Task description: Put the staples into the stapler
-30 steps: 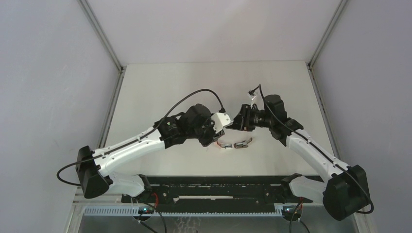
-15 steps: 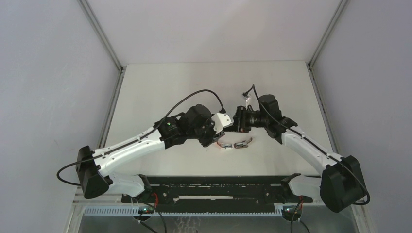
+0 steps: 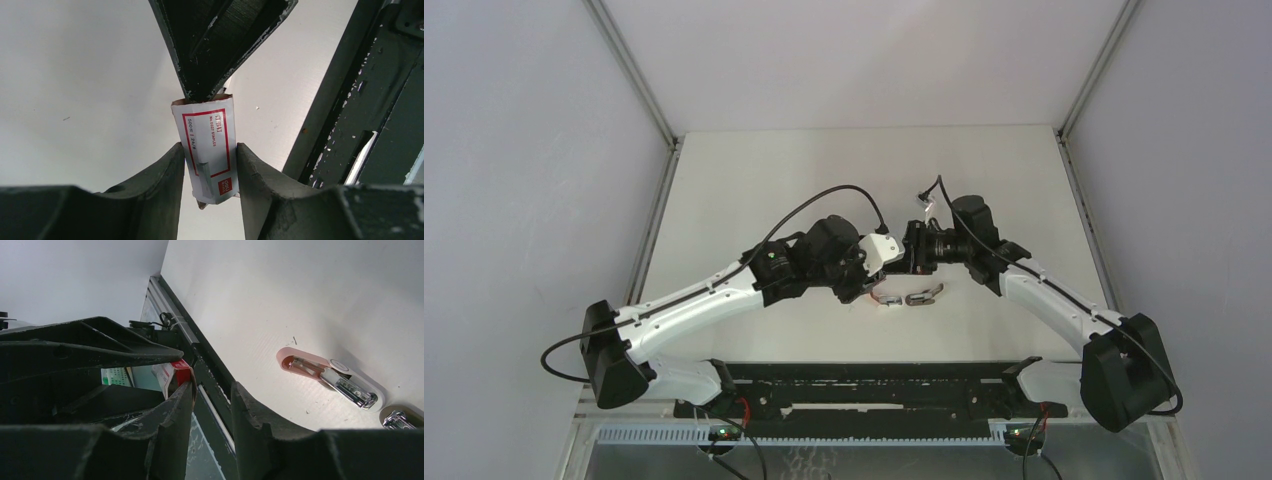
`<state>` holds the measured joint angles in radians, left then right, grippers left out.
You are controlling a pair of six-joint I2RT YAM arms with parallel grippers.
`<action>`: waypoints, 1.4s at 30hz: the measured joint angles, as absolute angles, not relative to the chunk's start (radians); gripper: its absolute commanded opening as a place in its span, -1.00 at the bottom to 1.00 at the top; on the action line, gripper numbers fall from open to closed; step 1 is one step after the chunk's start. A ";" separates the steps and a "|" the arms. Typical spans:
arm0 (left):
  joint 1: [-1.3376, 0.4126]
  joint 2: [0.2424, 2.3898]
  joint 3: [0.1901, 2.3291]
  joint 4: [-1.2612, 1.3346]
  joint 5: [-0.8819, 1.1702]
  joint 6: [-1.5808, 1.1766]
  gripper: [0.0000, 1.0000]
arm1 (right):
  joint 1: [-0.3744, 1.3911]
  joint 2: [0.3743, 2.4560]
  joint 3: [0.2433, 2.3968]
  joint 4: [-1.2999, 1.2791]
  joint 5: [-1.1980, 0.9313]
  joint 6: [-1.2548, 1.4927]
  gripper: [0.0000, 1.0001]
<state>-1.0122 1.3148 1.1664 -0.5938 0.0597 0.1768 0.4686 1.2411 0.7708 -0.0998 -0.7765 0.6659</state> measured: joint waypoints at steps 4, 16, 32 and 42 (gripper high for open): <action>-1.012 1.315 1.166 -0.594 0.060 0.177 -0.10 | 0.469 1.241 0.771 -0.099 -0.781 0.665 -0.32; -1.013 1.315 1.166 -0.594 0.060 0.177 -0.13 | 0.482 1.259 0.771 -0.083 -0.792 0.664 -0.29; -1.013 1.370 1.167 -0.554 0.027 0.168 -0.15 | 0.252 1.146 0.747 -0.129 -0.834 0.635 -0.19; -1.015 1.391 1.169 -0.564 0.031 0.169 -0.15 | 0.333 1.137 0.738 -0.104 -0.901 0.646 -0.29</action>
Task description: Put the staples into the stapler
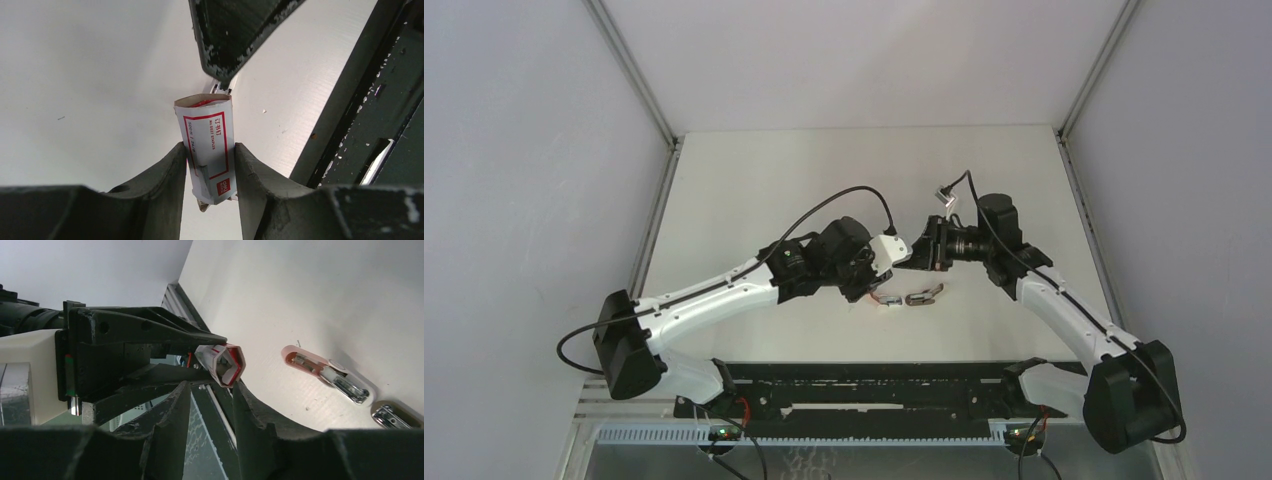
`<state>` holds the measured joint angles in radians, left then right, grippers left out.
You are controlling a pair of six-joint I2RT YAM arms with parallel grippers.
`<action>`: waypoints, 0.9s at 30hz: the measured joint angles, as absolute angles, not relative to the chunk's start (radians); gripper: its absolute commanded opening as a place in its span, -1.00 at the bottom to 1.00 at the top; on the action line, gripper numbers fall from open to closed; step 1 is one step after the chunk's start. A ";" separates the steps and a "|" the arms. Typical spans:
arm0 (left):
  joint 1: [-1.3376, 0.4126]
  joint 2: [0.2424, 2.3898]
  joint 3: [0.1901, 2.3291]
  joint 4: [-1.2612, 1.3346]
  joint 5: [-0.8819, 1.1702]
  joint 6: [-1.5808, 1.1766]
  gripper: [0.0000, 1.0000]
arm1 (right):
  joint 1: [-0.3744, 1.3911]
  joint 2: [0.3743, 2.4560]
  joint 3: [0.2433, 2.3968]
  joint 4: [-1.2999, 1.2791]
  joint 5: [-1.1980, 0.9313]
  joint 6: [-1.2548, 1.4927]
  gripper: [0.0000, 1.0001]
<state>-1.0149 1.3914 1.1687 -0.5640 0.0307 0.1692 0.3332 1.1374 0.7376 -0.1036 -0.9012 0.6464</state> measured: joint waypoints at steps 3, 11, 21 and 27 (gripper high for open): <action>-1.018 1.391 1.169 -0.564 0.031 0.170 -0.15 | 0.352 1.144 0.738 -0.085 -0.913 0.654 -0.31; -1.022 1.391 1.169 -0.577 0.034 0.177 -0.15 | 0.406 1.198 0.738 -0.041 -0.923 0.676 -0.39; -1.029 1.391 1.169 -0.586 0.038 0.177 -0.15 | 0.422 1.233 0.738 -0.025 -0.919 0.693 -0.44; -1.031 1.391 1.169 -0.586 0.038 0.177 -0.15 | 0.440 1.244 0.738 -0.018 -0.919 0.695 -0.50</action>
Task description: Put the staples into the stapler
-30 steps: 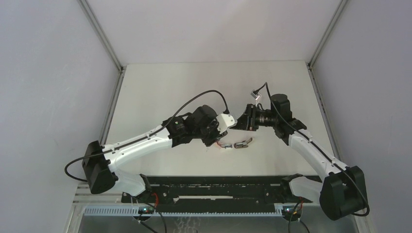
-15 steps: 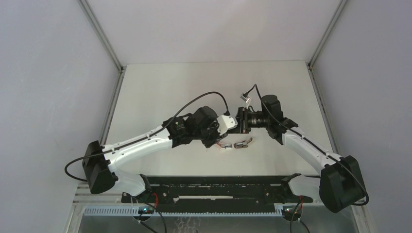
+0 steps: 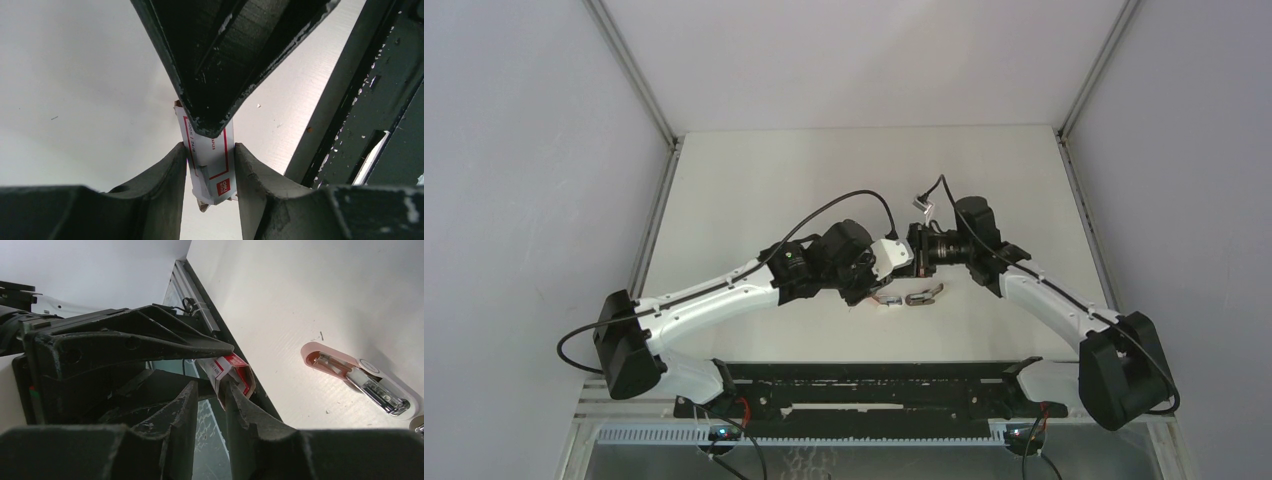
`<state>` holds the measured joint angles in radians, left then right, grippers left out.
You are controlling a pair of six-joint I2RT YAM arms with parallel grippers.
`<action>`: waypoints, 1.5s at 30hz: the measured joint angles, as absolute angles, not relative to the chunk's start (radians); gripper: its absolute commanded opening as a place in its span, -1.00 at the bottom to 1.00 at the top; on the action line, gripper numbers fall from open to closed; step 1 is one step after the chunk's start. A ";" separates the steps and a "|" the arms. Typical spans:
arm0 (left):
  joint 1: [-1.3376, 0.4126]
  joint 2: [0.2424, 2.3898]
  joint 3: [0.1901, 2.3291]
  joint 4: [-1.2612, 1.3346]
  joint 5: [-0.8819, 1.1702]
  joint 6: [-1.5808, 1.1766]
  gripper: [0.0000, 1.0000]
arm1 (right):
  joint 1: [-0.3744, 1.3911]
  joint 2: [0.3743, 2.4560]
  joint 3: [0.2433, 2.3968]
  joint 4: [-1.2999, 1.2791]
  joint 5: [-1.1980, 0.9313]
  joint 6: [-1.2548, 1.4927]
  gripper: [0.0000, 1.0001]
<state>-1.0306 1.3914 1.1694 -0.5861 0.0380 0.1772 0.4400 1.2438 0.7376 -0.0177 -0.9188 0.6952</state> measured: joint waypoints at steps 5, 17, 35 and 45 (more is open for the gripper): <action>-1.032 1.391 1.169 -0.586 0.038 0.177 -0.15 | 0.458 1.255 0.738 -0.018 -0.918 0.696 -0.66; -1.032 1.383 1.169 -0.564 0.022 0.164 0.65 | 0.462 1.264 0.738 -0.019 -0.876 0.701 -1.00; -0.743 1.073 0.834 -0.083 0.080 -0.459 0.57 | 0.210 1.079 0.627 0.143 -0.871 0.812 -1.00; -0.675 1.105 0.732 0.176 0.310 -0.751 0.22 | 0.184 1.037 0.604 0.288 -0.951 0.926 -1.00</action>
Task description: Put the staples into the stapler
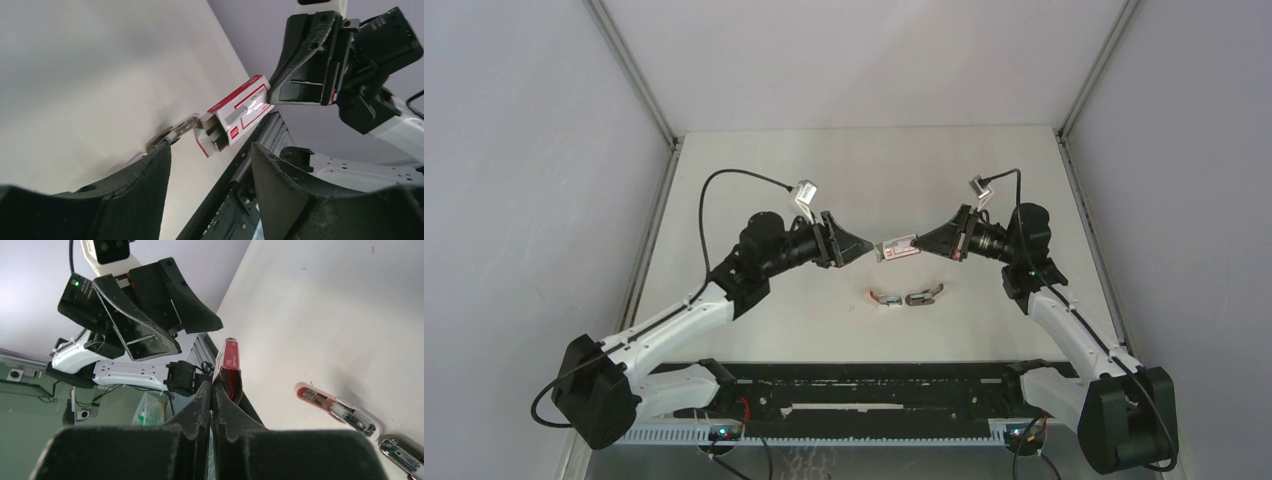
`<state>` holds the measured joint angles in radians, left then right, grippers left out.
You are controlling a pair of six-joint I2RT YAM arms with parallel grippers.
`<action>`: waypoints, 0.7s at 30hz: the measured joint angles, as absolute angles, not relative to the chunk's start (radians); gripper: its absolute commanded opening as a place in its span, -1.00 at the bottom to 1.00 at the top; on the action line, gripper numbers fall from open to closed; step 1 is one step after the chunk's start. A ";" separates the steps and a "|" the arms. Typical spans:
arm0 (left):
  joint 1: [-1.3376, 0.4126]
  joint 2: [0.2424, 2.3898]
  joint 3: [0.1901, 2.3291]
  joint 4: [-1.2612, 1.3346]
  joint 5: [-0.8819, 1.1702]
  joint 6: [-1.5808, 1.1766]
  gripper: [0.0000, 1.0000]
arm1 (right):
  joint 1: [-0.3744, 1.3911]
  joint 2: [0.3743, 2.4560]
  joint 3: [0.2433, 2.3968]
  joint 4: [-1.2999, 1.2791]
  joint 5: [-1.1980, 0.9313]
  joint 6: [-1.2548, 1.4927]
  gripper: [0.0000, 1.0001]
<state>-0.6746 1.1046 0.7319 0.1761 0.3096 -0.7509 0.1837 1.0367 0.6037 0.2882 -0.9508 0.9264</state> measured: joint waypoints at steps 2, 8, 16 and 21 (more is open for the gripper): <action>-0.673 1.119 0.732 0.213 0.339 -0.775 0.17 | 0.183 1.037 0.595 0.312 -0.964 0.953 -1.00; -0.673 1.132 0.723 0.263 0.374 -0.809 0.08 | 0.183 1.037 0.591 0.382 -0.997 1.021 -1.00; -0.672 1.132 0.681 0.313 0.395 -0.846 0.03 | 0.183 1.037 0.590 0.443 -1.016 1.082 -1.00; -0.671 1.132 0.680 0.340 0.423 -0.849 0.01 | 0.183 1.036 0.586 0.479 -1.024 1.105 -1.00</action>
<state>-0.6712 1.1324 0.6796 0.3401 0.4232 -0.8490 0.1825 1.0363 0.5861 0.4793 -1.0245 1.1053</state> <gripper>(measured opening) 0.515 0.002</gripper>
